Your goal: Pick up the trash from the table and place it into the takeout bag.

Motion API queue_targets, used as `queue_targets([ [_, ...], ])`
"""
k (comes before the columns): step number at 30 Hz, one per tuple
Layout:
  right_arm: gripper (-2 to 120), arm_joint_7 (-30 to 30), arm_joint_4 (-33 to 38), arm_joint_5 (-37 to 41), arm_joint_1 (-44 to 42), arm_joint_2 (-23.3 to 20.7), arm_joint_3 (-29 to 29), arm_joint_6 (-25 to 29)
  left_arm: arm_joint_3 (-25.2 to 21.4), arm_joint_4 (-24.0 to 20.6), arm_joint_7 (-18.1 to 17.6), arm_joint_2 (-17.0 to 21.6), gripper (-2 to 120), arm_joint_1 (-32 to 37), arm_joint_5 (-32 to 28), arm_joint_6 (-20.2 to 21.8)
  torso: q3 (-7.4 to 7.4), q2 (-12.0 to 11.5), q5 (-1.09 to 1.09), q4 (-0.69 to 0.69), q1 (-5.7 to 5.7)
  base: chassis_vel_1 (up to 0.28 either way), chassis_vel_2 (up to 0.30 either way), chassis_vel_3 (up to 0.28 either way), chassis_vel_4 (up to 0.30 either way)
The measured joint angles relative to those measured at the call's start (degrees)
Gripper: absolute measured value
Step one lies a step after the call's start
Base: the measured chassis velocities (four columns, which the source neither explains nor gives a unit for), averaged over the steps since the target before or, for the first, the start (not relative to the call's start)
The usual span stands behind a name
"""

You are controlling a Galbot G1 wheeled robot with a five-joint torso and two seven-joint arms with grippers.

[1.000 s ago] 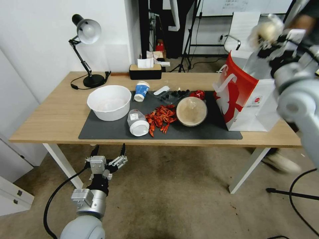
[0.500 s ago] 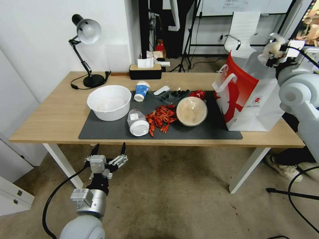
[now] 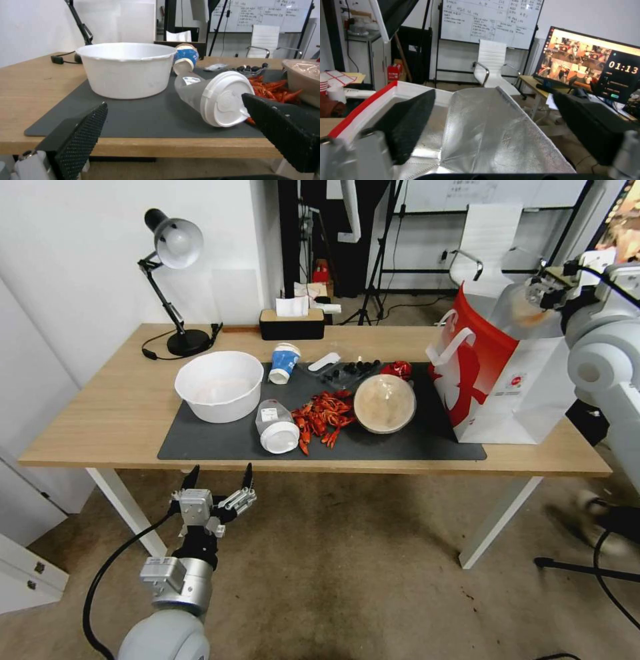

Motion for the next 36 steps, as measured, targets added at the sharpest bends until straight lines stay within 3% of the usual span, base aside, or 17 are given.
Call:
queue_targets([
  [6,100,-1.05,0.21,0.66,-0.58,0.23,0.17,1.68,-0.04,0.18,-0.01,0.43,100,-0.49,-0.47,0.00,0.00,0.00,0.00,-0.01,0.00,0.000,0.000,0.000,0.000],
  [11,100,-3.15,3.06,6.18,-1.44,1.14,0.74,10.70,-0.47,-0.30,-0.02,0.76,100,-0.70,-0.97,0.00,0.00,0.00,0.00,0.01,0.00,0.000,0.000,0.000,0.000],
  [15,100,-4.14,5.16,7.70,-2.42,1.59,1.26,13.51,-0.57,-0.33,-0.03,0.81,100,-0.90,-1.19,0.00,0.00,0.00,0.00,0.01,0.00,0.000,0.000,0.000,0.000],
  [16,100,-5.82,8.62,8.76,-4.99,2.35,2.39,16.67,-0.60,-0.33,-0.05,0.81,100,-1.22,-1.38,0.00,0.00,0.00,-0.01,0.01,0.00,0.000,0.000,0.000,0.000],
  [21,100,-9.19,14.15,8.72,-11.70,3.42,4.34,20.25,-0.63,-0.23,-0.09,0.67,100,-1.49,-1.51,0.01,0.00,0.00,-0.01,0.00,0.00,0.000,0.000,0.000,0.000],
  [23,100,-12.31,19.51,5.74,-20.76,5.37,6.43,22.65,-0.83,-0.08,-0.09,0.48,100,-1.58,-1.53,0.01,0.00,0.00,0.00,-0.01,0.00,0.000,0.000,0.000,0.000],
  [31,100,-18.17,26.28,-7.62,-39.89,14.09,8.23,26.39,-1.59,0.48,0.07,0.34,100,-1.59,-1.63,-0.38,0.00,0.00,-0.01,0.01,0.00,0.000,0.000,0.000,0.000],
  [34,100,-20.61,27.45,-14.31,-47.18,17.51,8.77,29.74,-2.00,0.66,0.18,0.12,100,-1.47,-1.62,-0.71,-0.01,0.00,-0.01,0.00,0.00,0.000,0.000,0.000,0.000],
  [36,100,-22.29,27.72,-20.04,-53.77,21.13,8.68,34.93,-2.17,0.90,0.21,-0.17,100,-1.31,-1.59,-1.07,-0.01,0.00,-0.01,0.00,0.00,0.000,0.000,0.000,0.000],
])
